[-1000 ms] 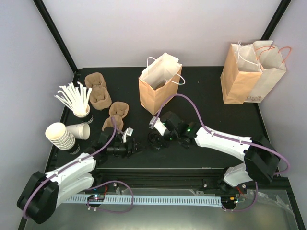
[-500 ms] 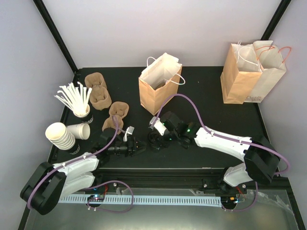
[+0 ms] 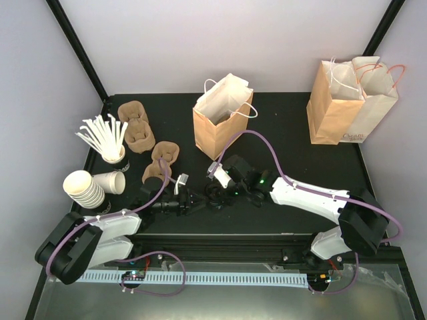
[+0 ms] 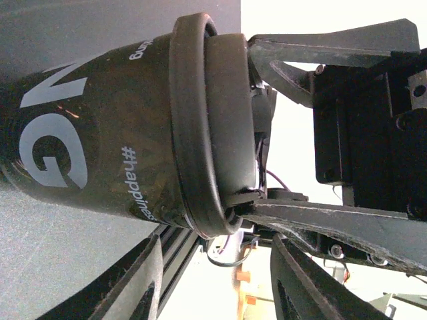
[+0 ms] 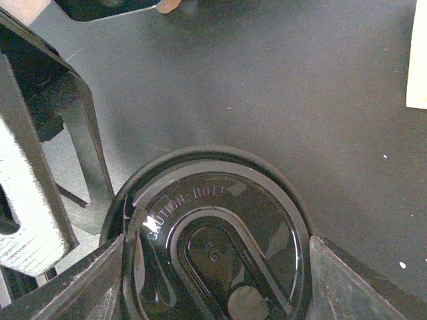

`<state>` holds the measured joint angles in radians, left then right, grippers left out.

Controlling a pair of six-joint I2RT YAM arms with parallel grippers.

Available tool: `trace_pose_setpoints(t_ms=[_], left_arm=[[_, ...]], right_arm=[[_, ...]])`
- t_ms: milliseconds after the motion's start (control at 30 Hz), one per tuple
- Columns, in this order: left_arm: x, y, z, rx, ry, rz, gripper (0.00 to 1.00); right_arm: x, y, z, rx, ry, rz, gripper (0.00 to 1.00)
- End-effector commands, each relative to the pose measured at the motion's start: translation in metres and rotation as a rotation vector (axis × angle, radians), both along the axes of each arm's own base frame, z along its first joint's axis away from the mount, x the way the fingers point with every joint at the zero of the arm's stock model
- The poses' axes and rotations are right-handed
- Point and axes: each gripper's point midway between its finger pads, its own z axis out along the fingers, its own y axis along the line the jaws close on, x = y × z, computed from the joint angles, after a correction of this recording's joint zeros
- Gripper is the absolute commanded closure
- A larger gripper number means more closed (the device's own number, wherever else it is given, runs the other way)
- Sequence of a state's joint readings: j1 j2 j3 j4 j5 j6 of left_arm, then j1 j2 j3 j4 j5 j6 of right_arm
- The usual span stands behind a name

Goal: Pack the takeout coffee

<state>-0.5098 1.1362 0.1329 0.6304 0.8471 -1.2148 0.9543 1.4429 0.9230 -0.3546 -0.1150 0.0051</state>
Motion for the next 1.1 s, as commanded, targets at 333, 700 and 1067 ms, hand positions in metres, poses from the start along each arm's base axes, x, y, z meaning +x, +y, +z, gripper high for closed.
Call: trace_pose_setpoints(t_ms=[333, 700, 1067], left_arm=[[0.001, -0.005, -0.003, -0.028, -0.001, -0.015, 0.64], [0.007, -0.005, -0.018, -0.007, 0.041, 0.011, 0.69], [0.009, -0.003, -0.035, 0.031, 0.082, 0.035, 0.76]], right_arm=[[-0.012, -0.004, -0.017, -0.046, 0.067, 0.006, 0.30], [-0.020, -0.007, -0.027, -0.104, 0.064, 0.020, 0.31], [-0.029, -0.013, -0.044, -0.163, 0.074, 0.020, 0.32]])
